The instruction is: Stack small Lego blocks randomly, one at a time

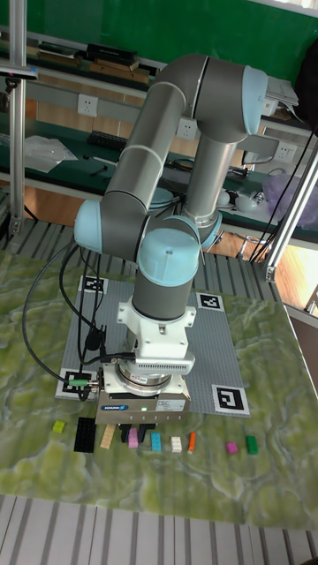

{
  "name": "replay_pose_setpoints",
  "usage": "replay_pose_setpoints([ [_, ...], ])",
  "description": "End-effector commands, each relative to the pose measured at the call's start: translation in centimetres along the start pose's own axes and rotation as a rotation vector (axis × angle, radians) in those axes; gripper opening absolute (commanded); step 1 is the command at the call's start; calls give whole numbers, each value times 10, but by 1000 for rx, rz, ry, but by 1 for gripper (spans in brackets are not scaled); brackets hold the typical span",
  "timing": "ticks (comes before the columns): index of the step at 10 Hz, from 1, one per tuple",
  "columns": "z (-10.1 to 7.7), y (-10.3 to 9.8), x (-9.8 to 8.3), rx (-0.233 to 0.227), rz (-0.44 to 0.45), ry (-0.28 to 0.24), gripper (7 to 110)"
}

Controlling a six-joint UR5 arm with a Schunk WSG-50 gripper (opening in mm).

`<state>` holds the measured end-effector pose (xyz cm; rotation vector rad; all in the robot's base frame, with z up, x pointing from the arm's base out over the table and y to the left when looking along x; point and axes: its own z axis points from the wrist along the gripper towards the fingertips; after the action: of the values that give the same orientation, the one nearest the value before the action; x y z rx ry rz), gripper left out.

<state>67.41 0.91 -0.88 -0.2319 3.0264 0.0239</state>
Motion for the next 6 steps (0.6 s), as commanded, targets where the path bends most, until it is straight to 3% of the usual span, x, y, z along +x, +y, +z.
replay_pose_setpoints([
  [1, -1, 0, -1, -6, 11, 1, 22],
  [6, -1, -1, 0, -1, 13, 8, 22],
])
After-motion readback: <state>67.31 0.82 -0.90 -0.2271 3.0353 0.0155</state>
